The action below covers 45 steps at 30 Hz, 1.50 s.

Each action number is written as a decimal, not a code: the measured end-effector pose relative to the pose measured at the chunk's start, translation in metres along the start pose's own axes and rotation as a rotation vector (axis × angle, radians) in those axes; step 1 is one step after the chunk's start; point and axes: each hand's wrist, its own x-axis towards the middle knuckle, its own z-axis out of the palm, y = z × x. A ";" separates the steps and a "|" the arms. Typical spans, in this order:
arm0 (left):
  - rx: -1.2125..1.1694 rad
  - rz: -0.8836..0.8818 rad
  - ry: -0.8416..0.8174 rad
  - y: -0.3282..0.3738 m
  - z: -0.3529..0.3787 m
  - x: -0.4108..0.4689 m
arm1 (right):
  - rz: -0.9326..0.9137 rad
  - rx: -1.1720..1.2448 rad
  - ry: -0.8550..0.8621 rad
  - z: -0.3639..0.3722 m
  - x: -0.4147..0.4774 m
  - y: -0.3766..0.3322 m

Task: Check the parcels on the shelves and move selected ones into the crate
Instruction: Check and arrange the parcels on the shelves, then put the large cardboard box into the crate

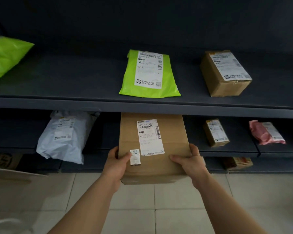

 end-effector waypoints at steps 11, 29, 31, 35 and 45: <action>-0.108 -0.105 -0.007 -0.020 -0.023 -0.029 | 0.034 -0.010 -0.024 0.006 -0.026 0.023; 0.066 -0.120 -0.055 -0.009 -0.025 -0.047 | 0.077 -0.031 -0.001 0.008 -0.041 0.020; 0.094 -0.126 -0.080 -0.005 -0.029 -0.054 | 0.075 -0.043 0.011 0.006 -0.050 0.016; 0.150 -0.153 -0.129 0.004 -0.043 -0.068 | 0.073 -0.037 0.025 0.001 -0.078 0.003; 0.375 -0.134 -0.327 0.047 -0.062 -0.126 | 0.153 0.107 0.160 -0.031 -0.181 -0.017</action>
